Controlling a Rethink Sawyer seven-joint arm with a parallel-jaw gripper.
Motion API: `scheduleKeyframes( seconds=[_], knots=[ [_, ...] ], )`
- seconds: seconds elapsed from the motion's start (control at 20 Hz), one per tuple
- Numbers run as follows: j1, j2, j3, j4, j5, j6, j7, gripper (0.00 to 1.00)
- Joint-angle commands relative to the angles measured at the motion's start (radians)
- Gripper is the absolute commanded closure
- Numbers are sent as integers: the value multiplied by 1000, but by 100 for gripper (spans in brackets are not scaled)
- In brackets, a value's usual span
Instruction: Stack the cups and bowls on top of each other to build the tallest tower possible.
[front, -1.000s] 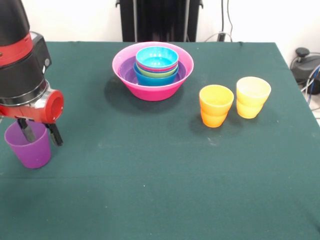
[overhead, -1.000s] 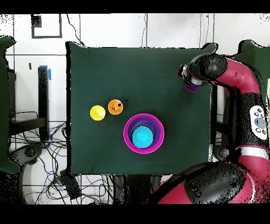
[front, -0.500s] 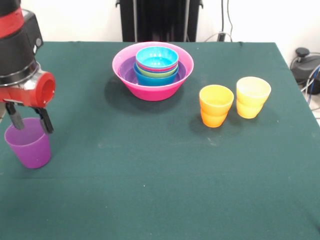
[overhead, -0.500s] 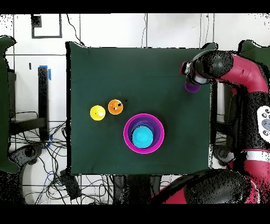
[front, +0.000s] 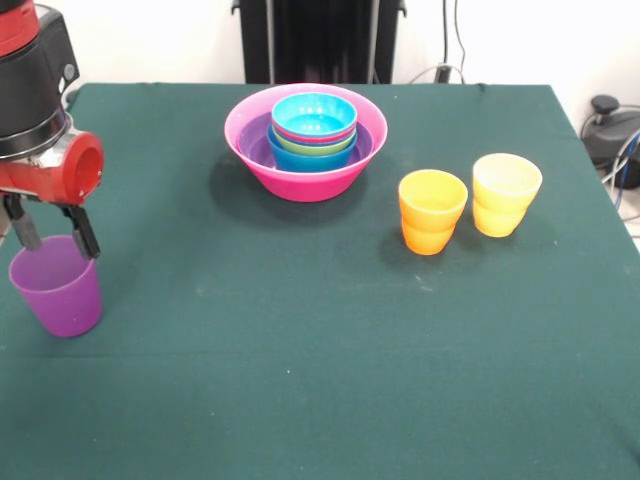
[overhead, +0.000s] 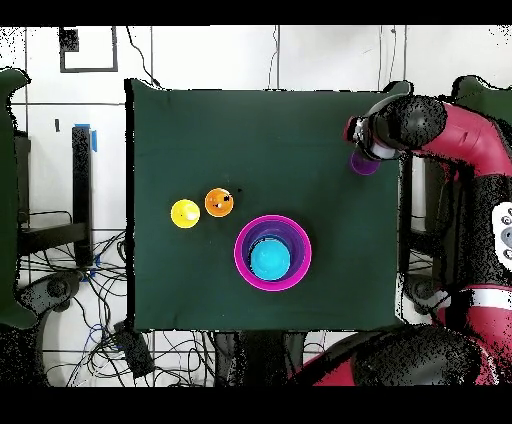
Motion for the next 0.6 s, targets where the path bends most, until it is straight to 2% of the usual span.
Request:
scheduleKeyframes(
  seconds=[0.05, 0.6],
  knots=[
    [-27, -6, 17, 149, -47, -17, -292, 0],
    [-50, -20, 32, 195, -56, -35, -280, 0]
  ],
)
